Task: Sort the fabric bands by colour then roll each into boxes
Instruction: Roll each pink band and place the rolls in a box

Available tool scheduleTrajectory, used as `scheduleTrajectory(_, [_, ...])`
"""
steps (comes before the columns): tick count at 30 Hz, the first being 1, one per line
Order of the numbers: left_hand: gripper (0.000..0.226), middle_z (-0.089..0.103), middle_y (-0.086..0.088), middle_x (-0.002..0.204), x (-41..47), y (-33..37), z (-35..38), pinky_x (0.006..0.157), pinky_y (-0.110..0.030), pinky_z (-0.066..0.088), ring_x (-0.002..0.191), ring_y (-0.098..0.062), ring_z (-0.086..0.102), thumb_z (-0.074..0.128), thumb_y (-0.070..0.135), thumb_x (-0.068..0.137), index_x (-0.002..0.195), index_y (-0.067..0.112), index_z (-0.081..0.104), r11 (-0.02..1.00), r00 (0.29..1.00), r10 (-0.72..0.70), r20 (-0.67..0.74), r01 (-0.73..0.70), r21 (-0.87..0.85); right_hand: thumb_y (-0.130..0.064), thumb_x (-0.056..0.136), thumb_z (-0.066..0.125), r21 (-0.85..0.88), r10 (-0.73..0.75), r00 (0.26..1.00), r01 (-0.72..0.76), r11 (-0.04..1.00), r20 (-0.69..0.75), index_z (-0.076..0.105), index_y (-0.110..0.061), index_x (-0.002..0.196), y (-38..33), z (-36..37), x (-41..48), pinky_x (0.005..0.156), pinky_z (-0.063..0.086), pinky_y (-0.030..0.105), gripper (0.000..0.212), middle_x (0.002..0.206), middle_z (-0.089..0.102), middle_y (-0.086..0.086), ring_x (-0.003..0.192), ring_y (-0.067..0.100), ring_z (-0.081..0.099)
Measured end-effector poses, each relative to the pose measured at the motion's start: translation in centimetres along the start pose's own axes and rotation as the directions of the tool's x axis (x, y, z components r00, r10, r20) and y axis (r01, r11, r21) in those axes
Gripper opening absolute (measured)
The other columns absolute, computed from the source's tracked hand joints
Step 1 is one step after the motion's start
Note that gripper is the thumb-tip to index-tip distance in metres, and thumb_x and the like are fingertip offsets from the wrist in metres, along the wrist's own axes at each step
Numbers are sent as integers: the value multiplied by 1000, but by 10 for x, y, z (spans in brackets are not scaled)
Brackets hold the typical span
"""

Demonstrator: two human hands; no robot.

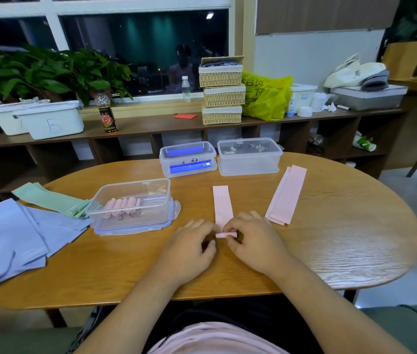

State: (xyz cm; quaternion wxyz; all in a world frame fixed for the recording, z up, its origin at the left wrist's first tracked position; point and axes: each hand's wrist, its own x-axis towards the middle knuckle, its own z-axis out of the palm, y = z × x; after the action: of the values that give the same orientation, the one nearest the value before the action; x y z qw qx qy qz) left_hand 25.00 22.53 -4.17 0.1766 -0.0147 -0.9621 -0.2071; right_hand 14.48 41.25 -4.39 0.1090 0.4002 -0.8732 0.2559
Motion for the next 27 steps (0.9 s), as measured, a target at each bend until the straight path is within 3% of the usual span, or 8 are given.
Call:
scheduleTrajectory(4, [36, 58, 24, 122, 1, 1, 0, 102, -34, 46, 117, -2, 47, 53, 35, 101, 136, 38, 60, 998, 1000, -14, 14, 13, 54, -48, 101, 56, -55, 19, 1000, -19, 998, 1, 72, -45, 124, -2, -1, 0, 92, 37, 30, 28, 103, 51, -26, 106, 3, 43])
scheduleTrajectory(7, [43, 54, 23, 131, 3, 1, 2, 108, -35, 43, 126, -4, 43, 49, 40, 103, 146, 40, 55, 995, 999, -32, 23, 30, 98, -43, 101, 57, -57, 7, 1000, -8, 998, -20, 65, -43, 132, -4, -2, -2, 95, 39, 30, 33, 115, 53, -26, 111, 3, 43])
scheduleTrajectory(13, [52, 49, 22, 147, 6, 0, 4, 118, -35, 35, 138, -4, 36, 45, 44, 105, 157, 40, 44, 989, 997, -63, 38, 58, 137, -25, 99, 60, -18, -19, 1000, 19, 1000, 3, 66, -38, 120, -5, -5, -2, 99, 45, 31, 26, 113, 52, -28, 105, -3, 37])
scheduleTrajectory(20, [48, 55, 21, 136, 4, -1, 4, 108, -28, 43, 127, -2, 45, 57, 36, 101, 148, 38, 48, 994, 994, -105, -41, 106, 30, -27, 100, 58, -13, -7, 1000, 8, 1000, 16, 64, -38, 130, -2, -3, 0, 103, 45, 33, 33, 124, 58, -25, 117, 3, 43])
scheduleTrajectory(27, [45, 50, 21, 138, 5, -1, 7, 108, -31, 44, 131, -5, 42, 49, 36, 101, 146, 40, 49, 993, 999, -32, -26, 34, 117, -29, 100, 53, -47, 16, 1000, -15, 999, 26, 61, -40, 140, 0, 1, 4, 110, 42, 34, 42, 135, 57, -24, 130, 6, 40])
